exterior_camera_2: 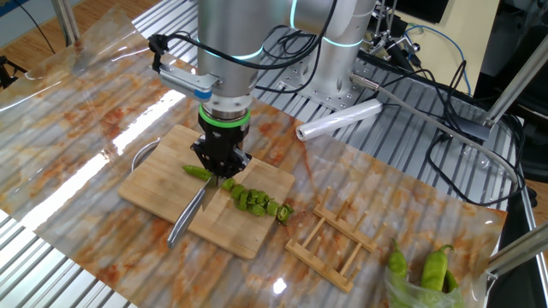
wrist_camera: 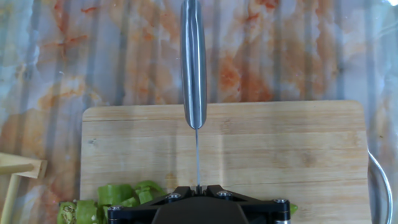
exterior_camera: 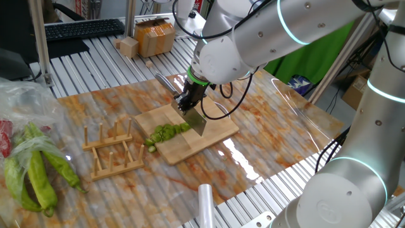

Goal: Chop the chili peppers

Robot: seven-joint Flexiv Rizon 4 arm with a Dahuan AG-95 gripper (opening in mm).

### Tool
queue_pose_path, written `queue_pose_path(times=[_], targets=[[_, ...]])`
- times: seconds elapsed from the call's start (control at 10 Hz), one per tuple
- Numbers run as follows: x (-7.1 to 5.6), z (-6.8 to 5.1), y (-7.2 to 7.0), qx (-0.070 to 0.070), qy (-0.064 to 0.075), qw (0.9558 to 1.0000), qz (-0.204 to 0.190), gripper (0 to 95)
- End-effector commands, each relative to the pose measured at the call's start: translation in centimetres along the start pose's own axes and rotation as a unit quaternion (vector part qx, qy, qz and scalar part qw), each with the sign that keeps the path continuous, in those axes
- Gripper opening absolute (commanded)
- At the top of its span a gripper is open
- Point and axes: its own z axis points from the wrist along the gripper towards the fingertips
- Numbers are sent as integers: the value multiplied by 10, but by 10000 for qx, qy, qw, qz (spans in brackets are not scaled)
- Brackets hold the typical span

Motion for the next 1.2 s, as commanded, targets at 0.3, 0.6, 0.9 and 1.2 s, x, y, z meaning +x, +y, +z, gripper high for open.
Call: queue_pose_path(times=[0.3,0.6,0.9,1.2], targets=[[0,0,-1,27,-6,10000,-34,0],[0,-2,-1,35,-26,10000,-29,0],[-1,-7,-1,39,-17,10000,-24,0],[1,8,-1,38,-59,10000,-48,0]])
